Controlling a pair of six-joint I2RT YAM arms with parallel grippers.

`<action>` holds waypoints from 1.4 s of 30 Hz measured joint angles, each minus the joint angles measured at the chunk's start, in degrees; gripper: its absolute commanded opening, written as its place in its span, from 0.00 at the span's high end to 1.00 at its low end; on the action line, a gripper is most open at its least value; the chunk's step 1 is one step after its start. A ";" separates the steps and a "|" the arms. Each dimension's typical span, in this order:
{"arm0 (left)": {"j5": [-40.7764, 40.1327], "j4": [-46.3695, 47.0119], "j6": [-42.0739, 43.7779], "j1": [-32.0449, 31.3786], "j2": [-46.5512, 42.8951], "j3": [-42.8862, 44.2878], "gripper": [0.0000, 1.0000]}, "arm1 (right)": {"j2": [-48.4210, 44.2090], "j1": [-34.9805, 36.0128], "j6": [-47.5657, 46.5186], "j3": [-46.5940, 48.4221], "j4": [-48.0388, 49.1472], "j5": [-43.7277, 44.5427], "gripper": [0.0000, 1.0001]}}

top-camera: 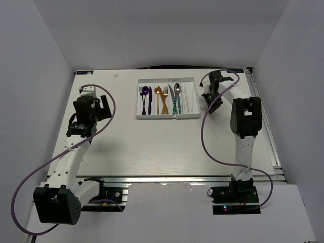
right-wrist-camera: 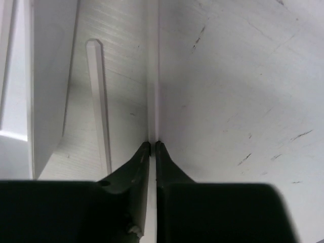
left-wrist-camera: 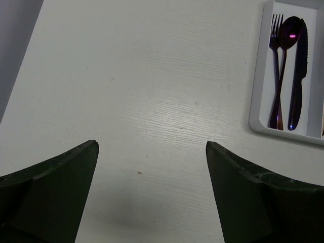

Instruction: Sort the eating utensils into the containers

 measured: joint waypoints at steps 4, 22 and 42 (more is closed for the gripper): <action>-0.07 0.02 0.13 0.00 0.09 0.02 0.02 | -0.57 -0.68 0.50 -1.07 0.68 -0.37 1.00; 0.13 0.55 0.42 0.00 -0.83 0.02 0.02 | -17.90 -0.11 21.16 -0.07 8.09 -4.81 1.00; -0.76 0.44 0.72 0.00 -1.03 0.02 0.02 | -0.96 7.61 34.42 5.05 11.91 -9.11 1.00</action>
